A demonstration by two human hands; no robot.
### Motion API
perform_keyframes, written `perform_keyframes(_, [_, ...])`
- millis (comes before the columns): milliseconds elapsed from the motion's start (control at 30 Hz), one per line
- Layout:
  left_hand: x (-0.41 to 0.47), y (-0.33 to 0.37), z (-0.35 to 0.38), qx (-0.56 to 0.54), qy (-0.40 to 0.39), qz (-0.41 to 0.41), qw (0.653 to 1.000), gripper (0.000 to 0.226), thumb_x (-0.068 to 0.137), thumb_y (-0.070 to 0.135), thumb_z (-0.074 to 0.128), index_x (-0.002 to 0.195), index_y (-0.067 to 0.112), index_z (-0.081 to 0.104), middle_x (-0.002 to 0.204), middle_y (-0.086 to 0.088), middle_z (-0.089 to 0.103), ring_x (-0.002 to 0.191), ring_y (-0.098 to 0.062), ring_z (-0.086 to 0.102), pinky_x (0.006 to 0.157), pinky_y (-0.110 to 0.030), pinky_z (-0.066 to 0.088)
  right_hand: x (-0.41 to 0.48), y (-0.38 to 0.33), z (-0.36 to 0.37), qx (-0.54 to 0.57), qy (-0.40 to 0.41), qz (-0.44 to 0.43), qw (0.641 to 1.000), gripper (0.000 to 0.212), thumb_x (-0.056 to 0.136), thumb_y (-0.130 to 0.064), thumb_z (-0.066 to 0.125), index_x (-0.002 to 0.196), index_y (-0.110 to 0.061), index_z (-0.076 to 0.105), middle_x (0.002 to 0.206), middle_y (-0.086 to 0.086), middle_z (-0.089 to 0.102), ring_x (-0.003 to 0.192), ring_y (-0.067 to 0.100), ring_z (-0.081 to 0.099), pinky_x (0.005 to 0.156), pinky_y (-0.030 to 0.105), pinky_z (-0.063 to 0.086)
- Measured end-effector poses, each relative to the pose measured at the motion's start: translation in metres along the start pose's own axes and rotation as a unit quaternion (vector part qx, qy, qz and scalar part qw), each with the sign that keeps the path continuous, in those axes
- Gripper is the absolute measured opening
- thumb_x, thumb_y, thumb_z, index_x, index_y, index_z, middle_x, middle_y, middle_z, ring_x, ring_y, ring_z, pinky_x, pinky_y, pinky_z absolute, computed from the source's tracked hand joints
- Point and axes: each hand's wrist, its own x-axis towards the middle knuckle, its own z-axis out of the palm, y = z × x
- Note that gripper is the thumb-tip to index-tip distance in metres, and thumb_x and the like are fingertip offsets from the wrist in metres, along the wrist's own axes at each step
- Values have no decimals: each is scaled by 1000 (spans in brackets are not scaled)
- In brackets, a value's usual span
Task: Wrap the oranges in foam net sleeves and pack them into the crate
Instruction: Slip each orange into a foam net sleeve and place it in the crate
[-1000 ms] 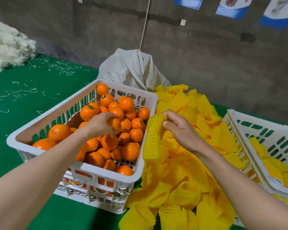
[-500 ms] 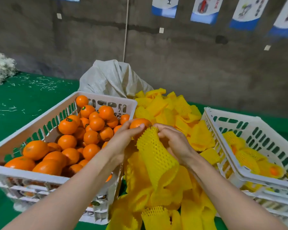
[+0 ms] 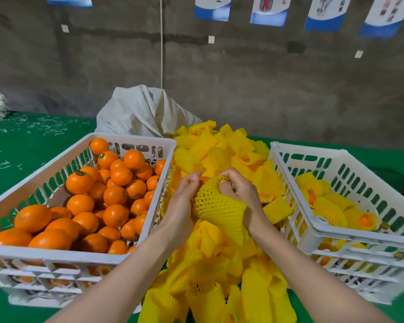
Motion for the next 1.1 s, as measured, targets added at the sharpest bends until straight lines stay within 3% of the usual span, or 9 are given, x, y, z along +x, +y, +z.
perform_keyframes(67, [-3,-1,-1,-18,-47,-19,999,77,55,49,84,121,23,54,115,-6,66,95,-16,69,67,-30,57,-2,2,-3,20,27,12,999,11,91,-8,49,89,-8,60,69,7,57,62,15,51,60,32,40])
perform_keyframes(167, [-6,-4,0,-12,-64,-14,998,109,23,35,97,120,19,50,109,-9,68,93,-22,70,67,-32,58,-3,2,-5,49,58,15,997,11,92,-9,48,87,-11,57,74,4,58,71,26,55,62,36,43])
perform_keyframes(300, [-7,-4,7,-94,-51,-17,994,70,56,40,83,118,12,62,104,-7,73,93,-21,70,68,-31,58,-7,0,-2,94,73,0,993,11,96,-11,46,90,-9,55,73,5,56,66,26,51,58,36,40])
perform_keyframes(433, [-9,-5,5,-109,-75,-48,990,28,67,37,67,85,19,79,93,-6,74,81,-19,72,60,-29,56,-3,-3,-2,137,84,7,987,18,95,-12,49,80,-6,56,61,-5,47,57,9,42,54,29,33])
perform_keyframes(533, [-9,-6,7,-110,-57,-53,991,28,71,39,63,82,19,79,88,-5,75,76,-17,72,58,-28,56,3,-6,-2,182,74,35,980,32,95,-10,49,65,4,47,57,7,36,56,15,33,54,31,27])
perform_keyframes(633, [-8,-7,11,-103,-37,-41,993,42,70,43,61,100,15,69,93,-7,74,81,-17,72,60,-28,56,1,-12,6,223,59,66,971,38,96,-13,47,63,3,40,63,13,31,63,23,26,57,38,23])
perform_keyframes(833, [-10,-9,5,-102,-59,-41,992,40,70,43,59,97,17,71,93,-8,75,82,-19,72,62,-29,58,13,-10,-4,277,-8,188,942,37,94,-24,53,73,7,57,74,13,46,72,21,41,61,30,35])
perform_keyframes(967, [-7,-10,7,-101,-31,-20,994,39,70,43,61,100,19,64,91,-5,75,82,-18,72,60,-29,58,5,-8,7,341,-3,202,918,48,95,-22,51,90,26,48,85,18,45,83,25,39,68,36,29])
perform_keyframes(1100, [3,-12,6,-20,65,19,997,18,85,47,55,91,31,63,86,4,75,80,-13,72,71,-34,57,-1,-3,12,392,-47,273,877,51,95,-46,40,71,-13,70,73,1,70,73,17,65,71,32,51])
